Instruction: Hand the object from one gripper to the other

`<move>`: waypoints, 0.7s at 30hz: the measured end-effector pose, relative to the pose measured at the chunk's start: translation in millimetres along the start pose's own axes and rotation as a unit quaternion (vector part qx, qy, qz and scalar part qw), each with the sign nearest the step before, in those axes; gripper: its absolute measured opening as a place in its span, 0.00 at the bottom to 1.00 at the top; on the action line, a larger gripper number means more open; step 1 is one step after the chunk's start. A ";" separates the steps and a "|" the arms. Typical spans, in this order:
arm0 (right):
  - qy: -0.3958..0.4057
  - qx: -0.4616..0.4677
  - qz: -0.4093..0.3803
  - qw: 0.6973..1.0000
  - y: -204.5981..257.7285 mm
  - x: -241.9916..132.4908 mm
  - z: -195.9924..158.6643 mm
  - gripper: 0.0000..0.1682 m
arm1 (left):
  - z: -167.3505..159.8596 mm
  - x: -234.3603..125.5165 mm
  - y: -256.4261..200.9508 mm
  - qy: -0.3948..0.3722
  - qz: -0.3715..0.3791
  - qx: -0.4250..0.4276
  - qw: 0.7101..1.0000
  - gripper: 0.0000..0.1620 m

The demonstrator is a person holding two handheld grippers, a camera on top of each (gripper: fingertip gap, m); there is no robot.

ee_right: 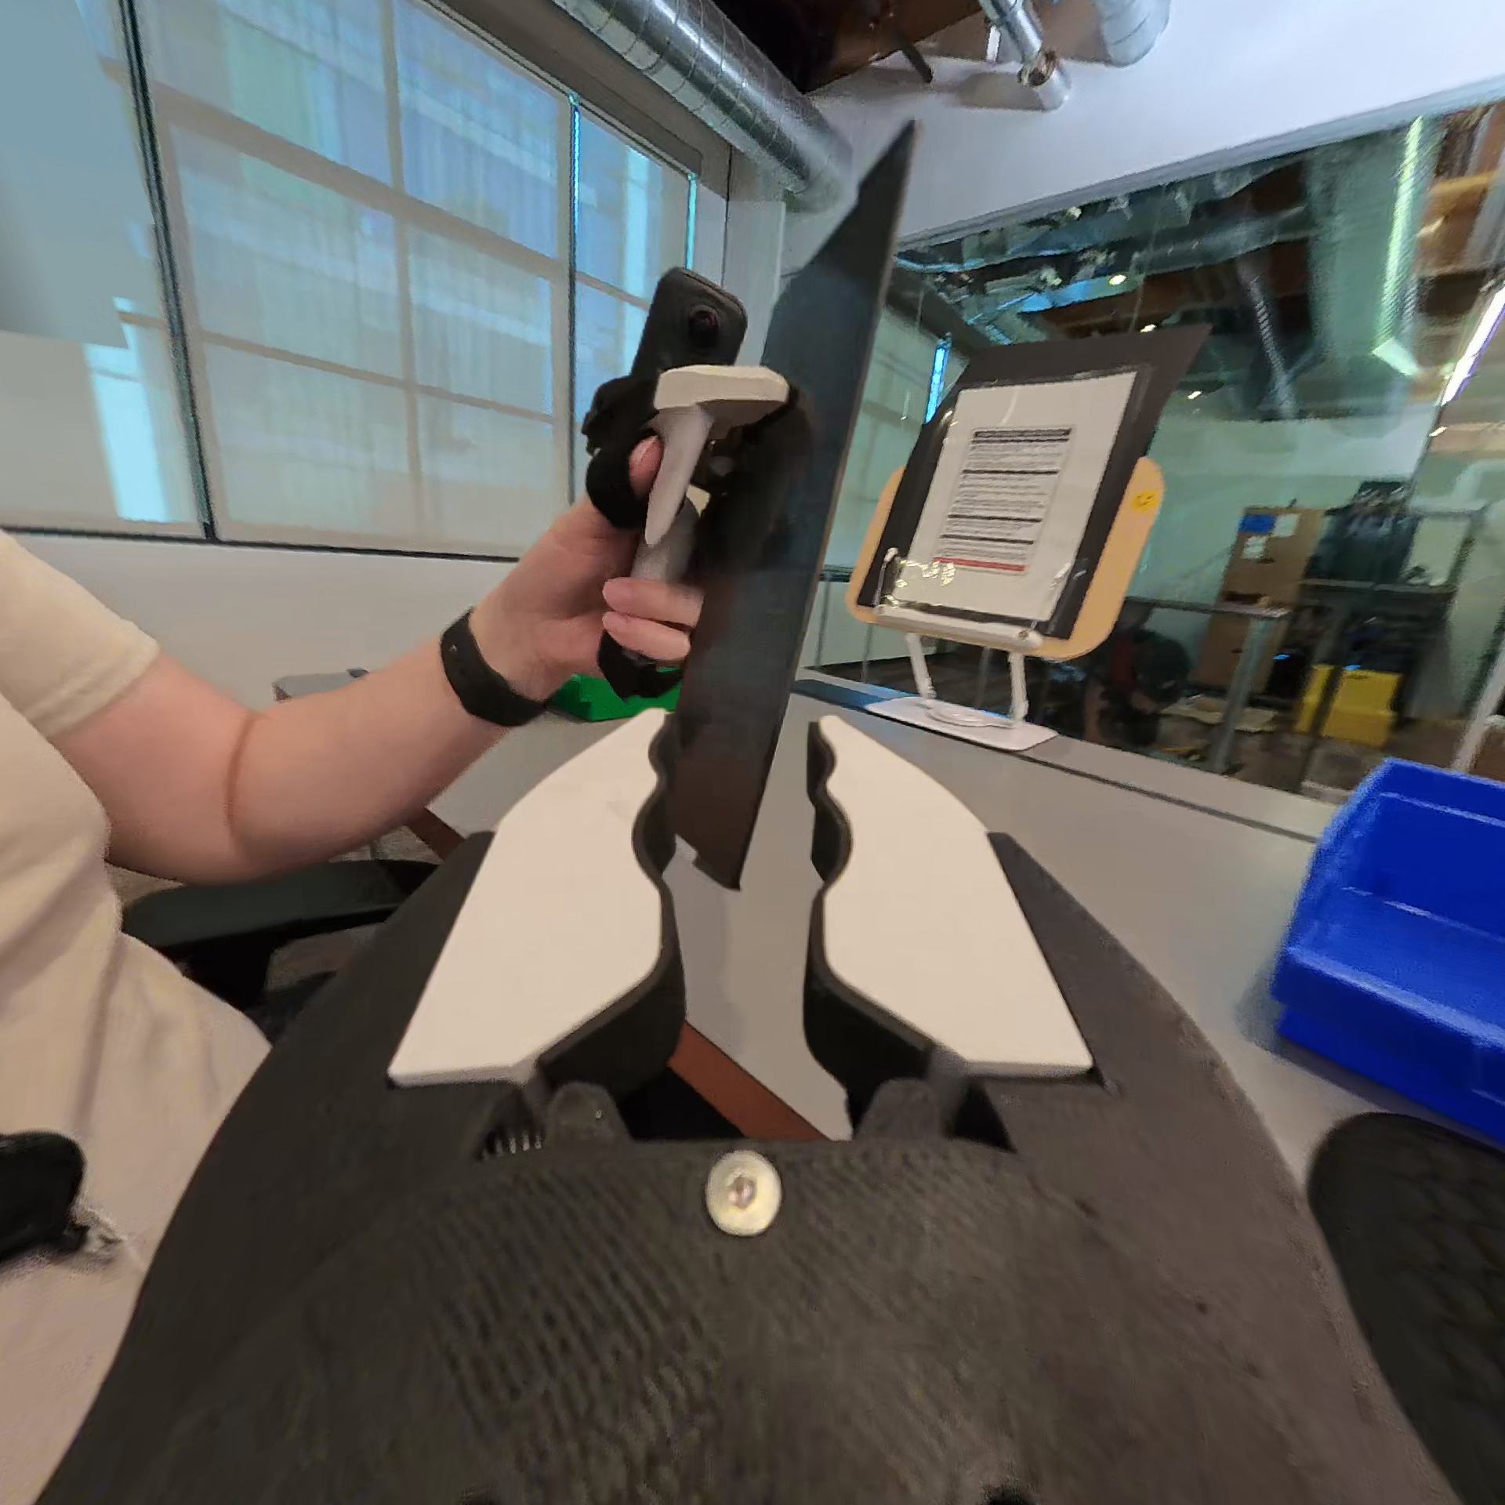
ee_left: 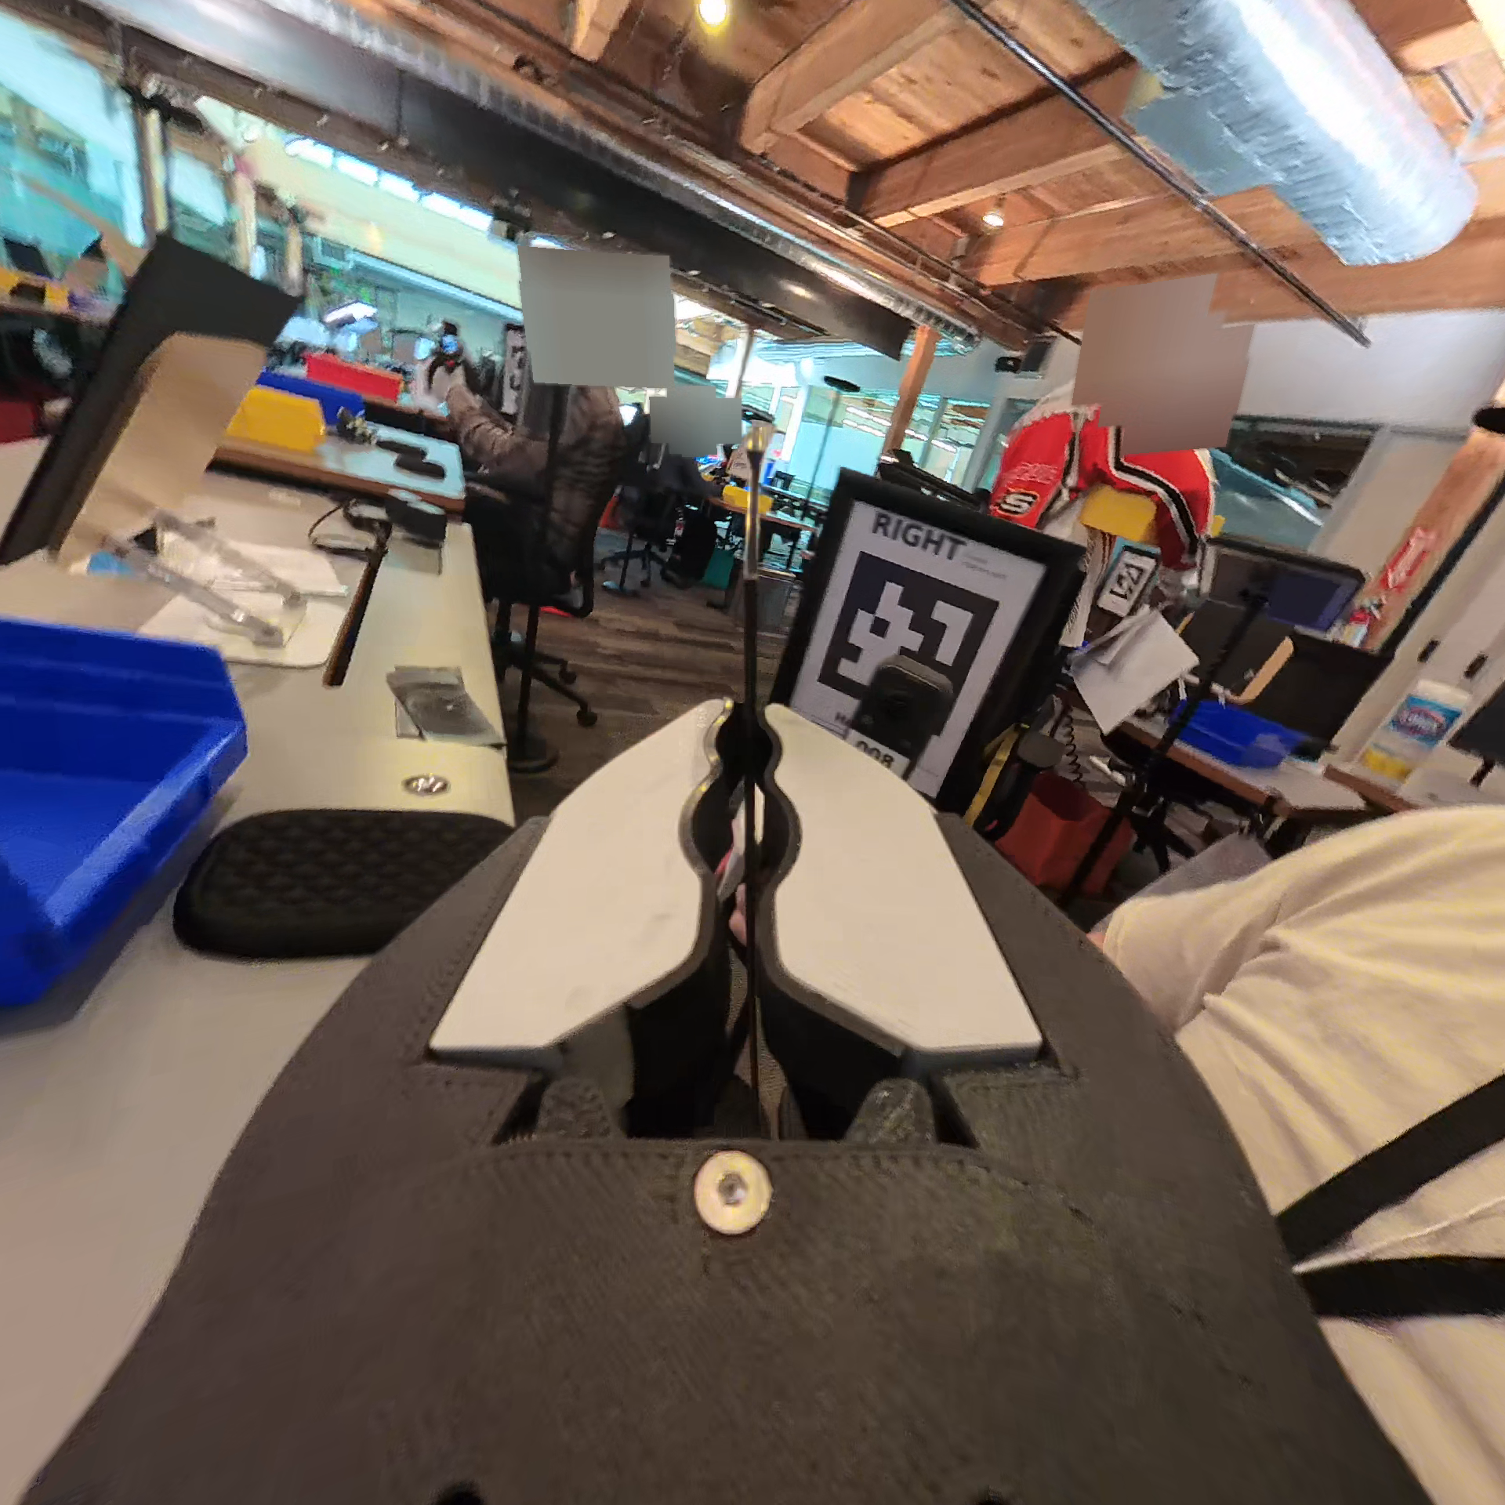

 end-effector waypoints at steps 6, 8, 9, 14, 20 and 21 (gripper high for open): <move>0.072 -0.145 -0.153 0.975 -25.8 -15.3 2.9 0.20 | 35.8 -36.0 46.6 -0.176 0.079 -0.124 0.973 0.01; 0.125 -0.253 -0.237 0.930 -32.2 -12.4 9.1 0.22 | 39.5 -46.1 62.0 -0.243 0.114 -0.144 0.952 0.01; 0.146 -0.313 -0.262 0.901 -30.3 -7.1 14.0 0.22 | 39.9 -49.9 68.1 -0.275 0.133 -0.145 0.941 0.01; 0.192 -0.507 -0.275 0.794 -13.2 44.2 19.9 0.25 | 34.1 -46.5 76.3 -0.339 0.195 -0.137 0.910 0.01; 0.286 -0.562 -0.257 0.733 -39.9 87.0 -21.5 0.30 | 35.0 -29.1 70.2 -0.330 0.215 -0.123 0.911 0.01; 0.302 -0.564 -0.265 0.721 -46.3 88.9 -26.4 0.29 | 35.8 -28.1 69.7 -0.330 0.215 -0.124 0.911 0.01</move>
Point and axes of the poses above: each gripper's, where its closed fingertips meet, x out along the fingers, z out of its top, y = z × x across the jaws, the point moved 2 cm from there along -x, back along the fingers, and after that the axes turned 13 degrees about -x, right-handed, at the moved point
